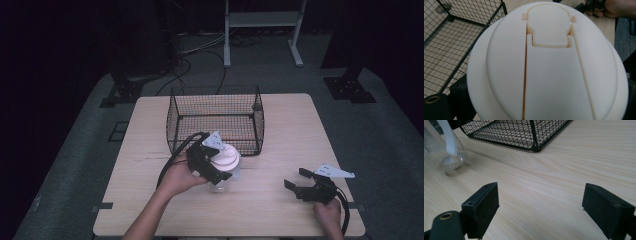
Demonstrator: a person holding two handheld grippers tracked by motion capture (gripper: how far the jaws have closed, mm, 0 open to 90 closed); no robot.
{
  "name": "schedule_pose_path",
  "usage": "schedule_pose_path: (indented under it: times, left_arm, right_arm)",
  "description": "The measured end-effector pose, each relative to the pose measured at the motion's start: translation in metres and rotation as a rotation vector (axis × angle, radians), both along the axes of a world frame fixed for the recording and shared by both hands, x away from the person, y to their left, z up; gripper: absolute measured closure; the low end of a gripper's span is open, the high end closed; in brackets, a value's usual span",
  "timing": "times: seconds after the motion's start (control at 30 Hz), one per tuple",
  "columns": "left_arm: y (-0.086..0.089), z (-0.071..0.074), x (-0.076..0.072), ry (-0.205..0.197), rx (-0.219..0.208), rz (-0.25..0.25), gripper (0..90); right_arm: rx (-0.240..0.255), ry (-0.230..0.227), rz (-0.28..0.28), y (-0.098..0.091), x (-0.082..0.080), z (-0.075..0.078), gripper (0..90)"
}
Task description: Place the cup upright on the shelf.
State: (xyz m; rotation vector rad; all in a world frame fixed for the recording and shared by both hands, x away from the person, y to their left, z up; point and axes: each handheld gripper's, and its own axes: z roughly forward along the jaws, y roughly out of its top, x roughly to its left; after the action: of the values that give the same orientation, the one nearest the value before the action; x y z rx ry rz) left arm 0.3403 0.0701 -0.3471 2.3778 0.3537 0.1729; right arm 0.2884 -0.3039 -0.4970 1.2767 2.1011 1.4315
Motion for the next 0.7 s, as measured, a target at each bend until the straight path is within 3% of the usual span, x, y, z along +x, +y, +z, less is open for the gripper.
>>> schedule_pose_path:
  times: [0.07,0.13,0.4,0.6,0.7]
  left_arm:
    - [-0.001,0.004,0.0,-0.001,0.003,-0.003,5.5]
    - [-0.004,0.016,0.002,-0.016,0.029,-0.015,5.4]
    - [-0.009,0.048,0.01,-0.038,0.027,-0.024,5.5]
    - [-0.01,0.064,0.019,-0.025,0.014,-0.024,5.5]
    - [-0.011,0.08,0.026,-0.03,0.005,-0.019,5.5]
  right_arm:
    - [-0.001,0.0,-0.001,0.0,0.0,0.0,12.9]
    - [-0.003,0.002,0.0,0.0,0.0,0.0,12.9]
    - [-0.013,-0.001,0.005,0.002,0.0,0.0,12.9]
    - [-0.007,-0.002,0.0,0.001,0.001,0.0,12.9]
    - [-0.006,0.0,-0.002,0.001,0.0,0.0,12.9]
